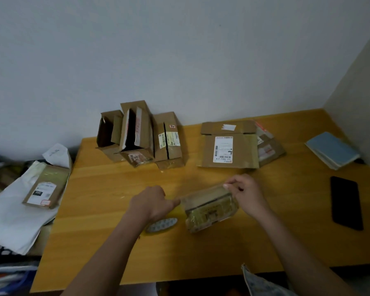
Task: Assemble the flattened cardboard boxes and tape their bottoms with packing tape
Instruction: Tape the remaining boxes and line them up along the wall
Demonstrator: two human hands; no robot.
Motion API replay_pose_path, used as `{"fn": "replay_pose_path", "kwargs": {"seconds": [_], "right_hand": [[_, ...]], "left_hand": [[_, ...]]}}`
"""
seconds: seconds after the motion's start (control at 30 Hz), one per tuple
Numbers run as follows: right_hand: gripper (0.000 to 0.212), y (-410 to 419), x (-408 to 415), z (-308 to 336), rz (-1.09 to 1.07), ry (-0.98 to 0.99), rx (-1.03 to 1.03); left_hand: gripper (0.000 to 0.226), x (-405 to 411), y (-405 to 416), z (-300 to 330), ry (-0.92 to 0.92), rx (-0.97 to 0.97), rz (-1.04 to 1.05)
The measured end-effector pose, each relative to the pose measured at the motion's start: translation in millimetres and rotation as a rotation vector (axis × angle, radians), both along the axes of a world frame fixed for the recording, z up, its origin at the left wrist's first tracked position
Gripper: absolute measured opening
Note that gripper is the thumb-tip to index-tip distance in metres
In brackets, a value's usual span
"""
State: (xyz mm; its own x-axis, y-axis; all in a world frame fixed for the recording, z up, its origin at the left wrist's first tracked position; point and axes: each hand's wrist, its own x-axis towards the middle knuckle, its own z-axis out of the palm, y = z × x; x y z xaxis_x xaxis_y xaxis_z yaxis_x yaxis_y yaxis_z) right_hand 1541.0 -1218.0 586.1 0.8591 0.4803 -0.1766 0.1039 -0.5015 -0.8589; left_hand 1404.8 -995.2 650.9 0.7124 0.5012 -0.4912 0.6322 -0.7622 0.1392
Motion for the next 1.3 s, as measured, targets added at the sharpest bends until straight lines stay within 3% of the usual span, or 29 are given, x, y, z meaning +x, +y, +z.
{"fn": "replay_pose_path", "kwargs": {"seconds": [0.07, 0.17, 0.23, 0.43, 0.63, 0.8, 0.9, 1.1, 1.3], "right_hand": [[0.007, 0, -1, 0, -0.010, 0.048, 0.019], [0.021, 0, -6, 1, -0.070, 0.139, 0.097], [0.027, -2, -8, 2, -0.115, 0.156, 0.134], [0.015, -1, -11, 10, -0.197, 0.135, 0.226], [0.014, 5, -18, 10, -0.295, 0.105, 0.246], [0.017, -10, 0, 20, -0.390, 0.060, 0.315], [0.016, -14, 3, 20, -0.346, 0.057, 0.294], [0.013, -26, 4, 6, -0.318, 0.036, 0.253], [0.012, -27, 13, -5, -0.295, 0.044, 0.205]], "left_hand": [[0.068, -5, 4, -7, 0.025, -0.130, 0.052], [0.035, -16, 7, -11, -0.002, -0.298, 0.059], [0.037, -23, 10, -12, -0.042, -0.339, 0.077], [0.055, -42, 15, -9, -0.203, -0.385, 0.100], [0.063, -29, 11, 2, -0.244, -0.198, 0.142], [0.066, -21, 3, 13, -0.115, 0.083, -0.012], [0.071, -21, 4, 10, -0.135, 0.030, 0.007], [0.080, -19, -4, 1, -0.131, 0.102, -0.063], [0.062, -12, -16, -7, -0.027, 0.170, -0.093]]}}
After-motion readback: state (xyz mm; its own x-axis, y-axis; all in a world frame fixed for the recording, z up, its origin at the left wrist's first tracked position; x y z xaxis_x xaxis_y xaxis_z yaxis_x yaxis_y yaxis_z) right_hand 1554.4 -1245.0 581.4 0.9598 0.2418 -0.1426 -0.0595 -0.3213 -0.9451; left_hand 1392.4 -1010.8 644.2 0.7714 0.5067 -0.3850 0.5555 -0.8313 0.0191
